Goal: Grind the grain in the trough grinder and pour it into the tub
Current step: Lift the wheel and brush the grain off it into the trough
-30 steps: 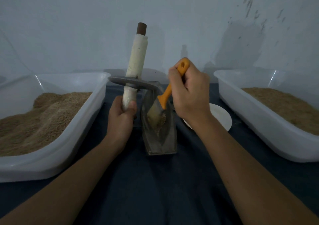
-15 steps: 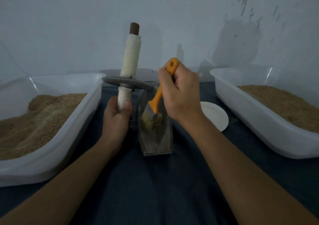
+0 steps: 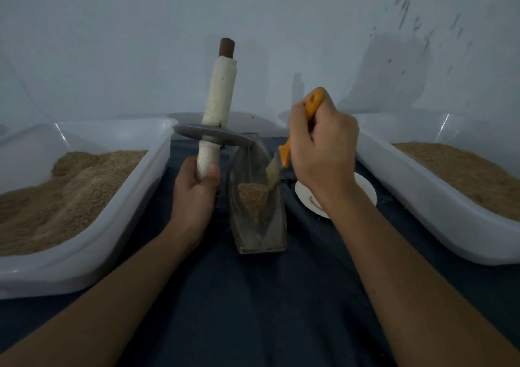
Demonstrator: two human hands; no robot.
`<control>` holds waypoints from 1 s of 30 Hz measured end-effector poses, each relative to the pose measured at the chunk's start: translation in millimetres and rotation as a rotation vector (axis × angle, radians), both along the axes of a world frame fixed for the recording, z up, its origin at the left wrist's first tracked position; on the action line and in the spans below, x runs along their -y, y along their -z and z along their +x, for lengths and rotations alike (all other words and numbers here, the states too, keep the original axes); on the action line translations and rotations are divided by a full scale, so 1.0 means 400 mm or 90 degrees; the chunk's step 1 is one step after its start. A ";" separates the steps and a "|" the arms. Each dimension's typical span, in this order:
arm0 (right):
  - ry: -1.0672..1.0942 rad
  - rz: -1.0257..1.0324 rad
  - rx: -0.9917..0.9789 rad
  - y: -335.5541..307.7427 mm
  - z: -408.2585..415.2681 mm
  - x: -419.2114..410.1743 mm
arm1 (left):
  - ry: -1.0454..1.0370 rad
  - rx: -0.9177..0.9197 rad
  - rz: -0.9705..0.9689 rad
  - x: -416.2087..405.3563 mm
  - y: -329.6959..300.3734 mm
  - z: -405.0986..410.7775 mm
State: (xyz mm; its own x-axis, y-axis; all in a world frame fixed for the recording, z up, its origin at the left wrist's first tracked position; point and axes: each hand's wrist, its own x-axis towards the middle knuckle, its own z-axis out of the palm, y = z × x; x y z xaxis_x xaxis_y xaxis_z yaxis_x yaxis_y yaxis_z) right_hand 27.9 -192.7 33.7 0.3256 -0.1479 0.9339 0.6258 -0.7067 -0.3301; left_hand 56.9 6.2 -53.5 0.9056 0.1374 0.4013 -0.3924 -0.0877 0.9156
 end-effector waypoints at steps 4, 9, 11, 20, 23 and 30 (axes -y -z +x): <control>-0.009 -0.064 -0.062 0.028 0.004 -0.027 | -0.009 0.007 0.005 0.000 0.003 0.004; -0.012 -0.020 -0.037 0.004 -0.006 -0.029 | -0.011 0.014 0.009 0.001 0.004 0.006; 0.020 0.001 -0.013 -0.015 -0.012 -0.025 | -0.006 0.015 0.002 0.003 0.005 0.006; -0.002 -0.036 -0.106 0.000 -0.025 -0.065 | 0.002 0.016 0.012 0.003 0.001 0.000; -0.015 0.028 -0.075 -0.026 -0.029 -0.052 | -0.001 0.015 0.009 0.005 0.002 0.000; -0.023 -0.046 -0.139 0.014 -0.018 -0.070 | -0.010 0.028 0.020 0.005 0.003 0.002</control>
